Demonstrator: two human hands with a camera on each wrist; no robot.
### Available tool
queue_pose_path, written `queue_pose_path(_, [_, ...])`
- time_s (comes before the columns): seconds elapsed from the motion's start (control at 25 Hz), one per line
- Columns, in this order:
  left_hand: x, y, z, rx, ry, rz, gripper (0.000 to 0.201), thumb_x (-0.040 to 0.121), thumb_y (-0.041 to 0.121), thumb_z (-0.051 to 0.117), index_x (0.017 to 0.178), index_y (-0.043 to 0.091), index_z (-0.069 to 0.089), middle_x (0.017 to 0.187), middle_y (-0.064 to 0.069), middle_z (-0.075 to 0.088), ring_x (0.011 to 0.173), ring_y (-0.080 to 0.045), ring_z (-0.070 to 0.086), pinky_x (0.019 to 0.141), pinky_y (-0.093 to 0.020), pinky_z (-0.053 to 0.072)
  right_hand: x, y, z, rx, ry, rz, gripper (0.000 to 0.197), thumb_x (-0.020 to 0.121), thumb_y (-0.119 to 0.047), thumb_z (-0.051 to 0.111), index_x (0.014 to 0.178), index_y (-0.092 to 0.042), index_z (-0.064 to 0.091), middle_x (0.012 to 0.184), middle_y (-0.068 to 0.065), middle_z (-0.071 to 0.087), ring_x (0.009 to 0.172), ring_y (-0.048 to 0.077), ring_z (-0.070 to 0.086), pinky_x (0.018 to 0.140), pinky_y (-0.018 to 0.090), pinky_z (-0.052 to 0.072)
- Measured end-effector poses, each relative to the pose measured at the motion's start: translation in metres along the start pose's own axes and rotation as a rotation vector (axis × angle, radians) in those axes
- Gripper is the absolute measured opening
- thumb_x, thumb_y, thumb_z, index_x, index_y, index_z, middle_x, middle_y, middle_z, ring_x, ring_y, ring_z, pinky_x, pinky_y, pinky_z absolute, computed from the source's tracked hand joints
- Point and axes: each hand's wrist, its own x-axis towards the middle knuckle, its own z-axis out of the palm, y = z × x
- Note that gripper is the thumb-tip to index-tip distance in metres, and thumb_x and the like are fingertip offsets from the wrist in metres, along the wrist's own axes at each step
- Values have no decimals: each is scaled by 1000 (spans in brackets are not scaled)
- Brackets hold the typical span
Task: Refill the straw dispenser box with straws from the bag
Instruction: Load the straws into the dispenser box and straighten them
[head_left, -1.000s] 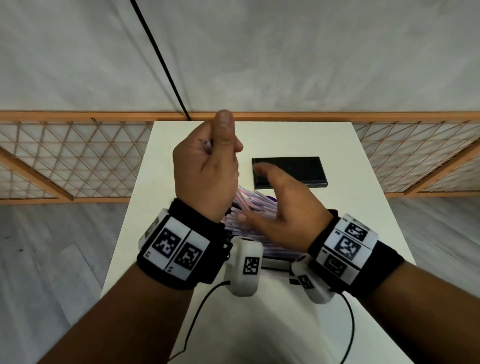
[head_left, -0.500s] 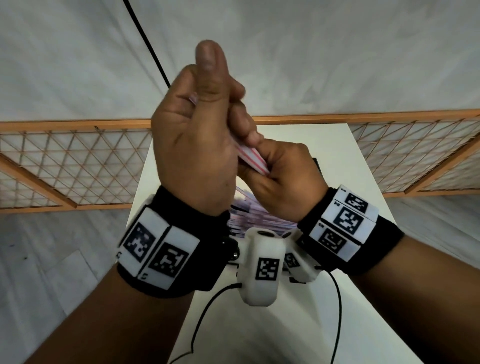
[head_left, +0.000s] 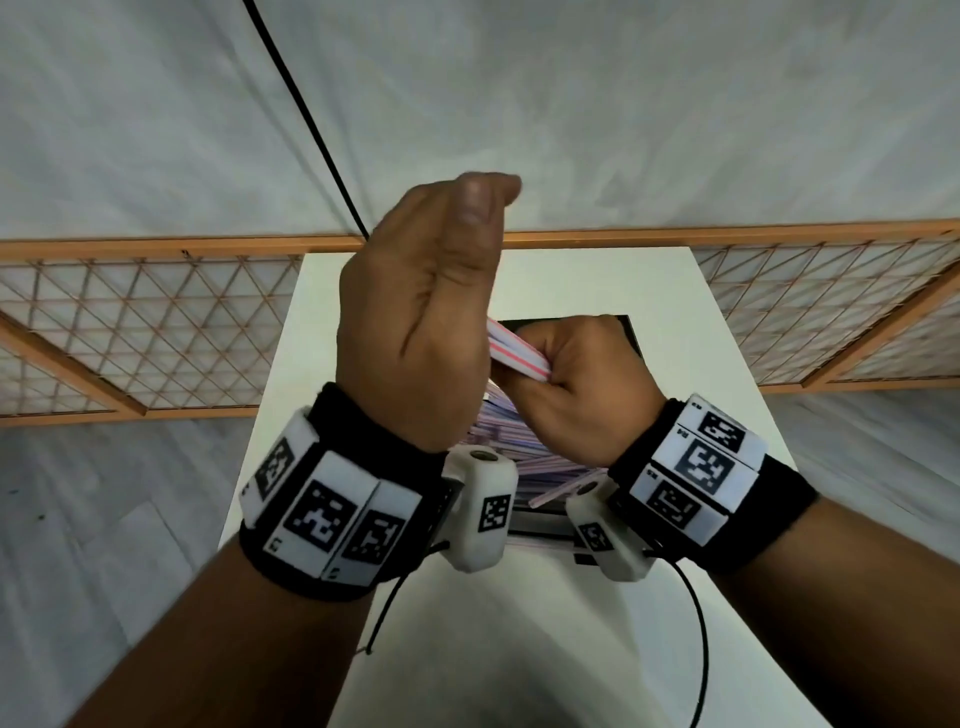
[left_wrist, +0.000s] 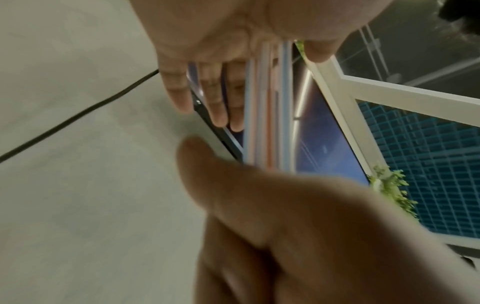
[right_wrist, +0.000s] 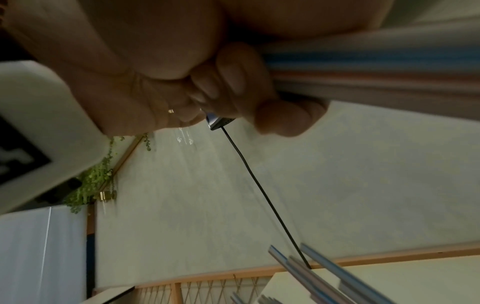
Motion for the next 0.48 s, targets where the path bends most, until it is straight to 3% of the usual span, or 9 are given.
queue_pose_path(0.08, [-6, -8, 3, 57, -147, 21, 51, 101, 38, 34, 107, 9, 75, 106, 0, 75, 104, -8, 68, 91, -28, 50, -3, 4, 3, 28, -15, -21, 41, 82, -39, 47, 45, -26, 36, 40, -3, 41, 39, 18, 40, 44, 32, 33])
queue_pose_path(0.16, [-15, -15, 8, 37, -221, -94, 55, 98, 46, 34, 100, 13, 77, 99, 5, 76, 99, -3, 69, 88, -23, 50, -5, 8, 7, 40, -48, -19, 40, 79, -42, 46, 45, -22, 39, 41, -2, 46, 39, 19, 45, 43, 33, 35])
queue_pose_path(0.24, [-19, -30, 6, -63, -90, -228, 55, 95, 54, 32, 99, 20, 75, 100, 10, 75, 101, -2, 68, 89, -18, 48, -12, 18, 9, 47, -76, 34, 48, 85, -46, 55, 45, -25, 39, 40, -7, 40, 39, 12, 40, 47, 29, 34])
queue_pose_path(0.36, [-26, -74, -3, -139, 190, -483, 43, 91, 56, 41, 97, 24, 69, 102, 8, 73, 106, -12, 67, 97, -34, 51, -29, 36, 5, 233, 13, 146, 55, 92, -46, 62, 46, -26, 38, 44, -9, 29, 42, 15, 39, 55, 22, 35])
queue_pose_path(0.48, [-43, -119, -3, -127, 286, -865, 17, 96, 43, 54, 99, 29, 64, 107, 6, 67, 114, -22, 62, 107, -49, 46, -44, 59, 7, 311, 81, 209, 52, 88, -42, 69, 46, -25, 43, 46, -12, 36, 46, 1, 38, 54, 17, 33])
